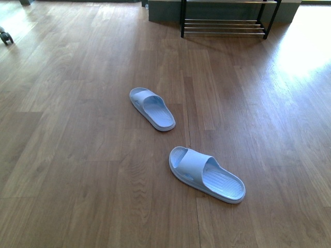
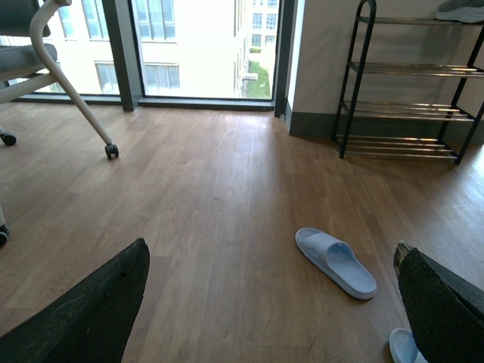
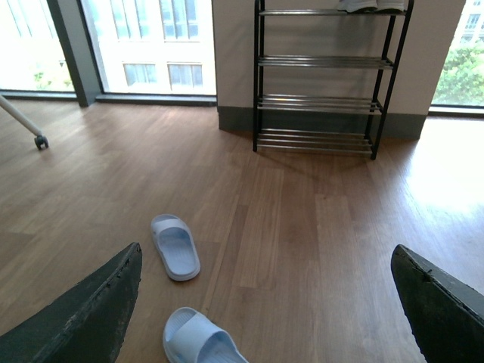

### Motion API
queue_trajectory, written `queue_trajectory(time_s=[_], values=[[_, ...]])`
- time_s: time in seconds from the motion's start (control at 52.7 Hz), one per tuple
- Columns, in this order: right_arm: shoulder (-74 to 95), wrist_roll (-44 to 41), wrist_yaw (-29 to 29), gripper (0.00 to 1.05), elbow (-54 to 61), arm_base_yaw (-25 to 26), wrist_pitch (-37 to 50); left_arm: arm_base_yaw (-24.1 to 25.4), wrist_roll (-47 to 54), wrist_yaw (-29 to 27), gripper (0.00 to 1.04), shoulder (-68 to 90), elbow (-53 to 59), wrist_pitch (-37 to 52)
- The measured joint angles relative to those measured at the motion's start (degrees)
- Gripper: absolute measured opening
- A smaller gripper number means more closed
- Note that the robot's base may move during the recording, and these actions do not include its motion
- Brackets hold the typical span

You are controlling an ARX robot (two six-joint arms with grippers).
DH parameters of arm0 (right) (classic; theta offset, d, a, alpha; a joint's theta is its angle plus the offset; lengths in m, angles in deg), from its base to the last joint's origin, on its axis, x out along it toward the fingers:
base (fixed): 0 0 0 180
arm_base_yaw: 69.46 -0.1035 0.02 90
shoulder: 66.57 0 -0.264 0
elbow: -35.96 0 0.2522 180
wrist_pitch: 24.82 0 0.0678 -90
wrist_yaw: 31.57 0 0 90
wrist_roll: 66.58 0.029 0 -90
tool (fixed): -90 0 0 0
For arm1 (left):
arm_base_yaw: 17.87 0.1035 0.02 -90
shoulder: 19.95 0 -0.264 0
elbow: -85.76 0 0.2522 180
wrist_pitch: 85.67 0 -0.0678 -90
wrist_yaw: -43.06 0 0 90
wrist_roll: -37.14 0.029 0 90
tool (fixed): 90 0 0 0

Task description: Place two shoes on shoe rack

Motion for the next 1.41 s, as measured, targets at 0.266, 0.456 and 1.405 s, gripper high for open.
queue_trajectory(time_s=[0.266, 0.456, 1.405], values=[[0.00, 0.00, 0.00, 0.96, 0.00, 0.00, 0.00, 0.00, 0.00, 0.00, 0.95, 0.00, 0.00, 0.02], [0.00, 0.00, 0.02, 0.96, 0.00, 0.00, 0.00, 0.00, 0.00, 0.00, 0.95, 0.00, 0.00, 0.02], [0.02, -0.02, 0.15, 0.96, 0.00, 0.02, 0.00, 0.00, 0.00, -0.17, 0.95, 0.00, 0.00, 0.02]])
